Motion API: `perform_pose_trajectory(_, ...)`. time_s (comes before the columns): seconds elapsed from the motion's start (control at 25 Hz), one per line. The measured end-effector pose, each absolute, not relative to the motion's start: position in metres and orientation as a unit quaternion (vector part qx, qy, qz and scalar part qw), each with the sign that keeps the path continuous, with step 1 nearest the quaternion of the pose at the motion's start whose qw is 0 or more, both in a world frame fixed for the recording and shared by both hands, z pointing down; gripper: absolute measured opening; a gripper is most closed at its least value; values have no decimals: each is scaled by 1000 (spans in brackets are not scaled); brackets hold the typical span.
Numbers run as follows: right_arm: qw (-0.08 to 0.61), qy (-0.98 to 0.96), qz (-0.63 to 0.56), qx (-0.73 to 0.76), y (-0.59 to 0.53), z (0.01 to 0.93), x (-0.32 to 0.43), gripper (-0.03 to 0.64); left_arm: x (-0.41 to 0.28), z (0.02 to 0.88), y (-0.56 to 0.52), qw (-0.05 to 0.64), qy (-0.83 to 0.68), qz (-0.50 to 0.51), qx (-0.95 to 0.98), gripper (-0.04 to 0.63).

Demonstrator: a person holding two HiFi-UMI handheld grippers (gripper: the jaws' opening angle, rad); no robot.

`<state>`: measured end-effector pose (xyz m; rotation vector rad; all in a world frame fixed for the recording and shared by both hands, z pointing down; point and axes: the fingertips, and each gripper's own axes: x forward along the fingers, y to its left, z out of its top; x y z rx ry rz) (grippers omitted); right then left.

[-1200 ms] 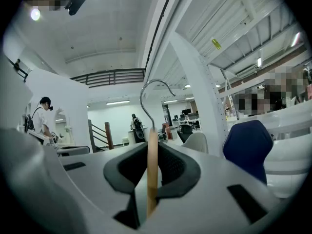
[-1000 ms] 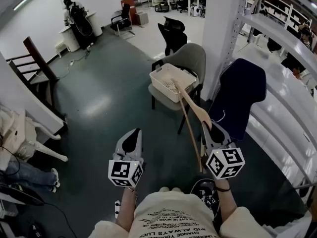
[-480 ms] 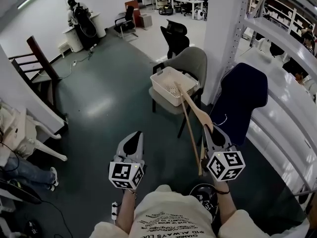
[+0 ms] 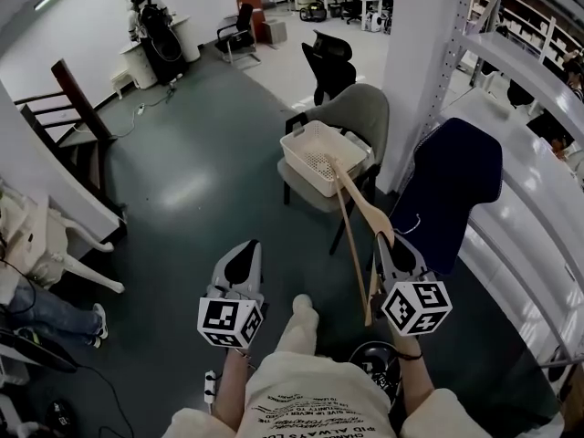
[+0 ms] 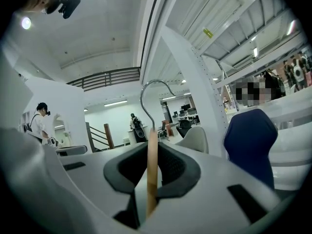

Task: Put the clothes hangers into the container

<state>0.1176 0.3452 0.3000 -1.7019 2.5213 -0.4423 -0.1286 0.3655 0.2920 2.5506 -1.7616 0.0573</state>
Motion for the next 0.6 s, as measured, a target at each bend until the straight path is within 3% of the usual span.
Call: perform_pose_trajectory(0.6, 14, 800, -171, -575, 197, 312, 110, 55, -138, 301, 203, 49, -547, 22, 835, 23)
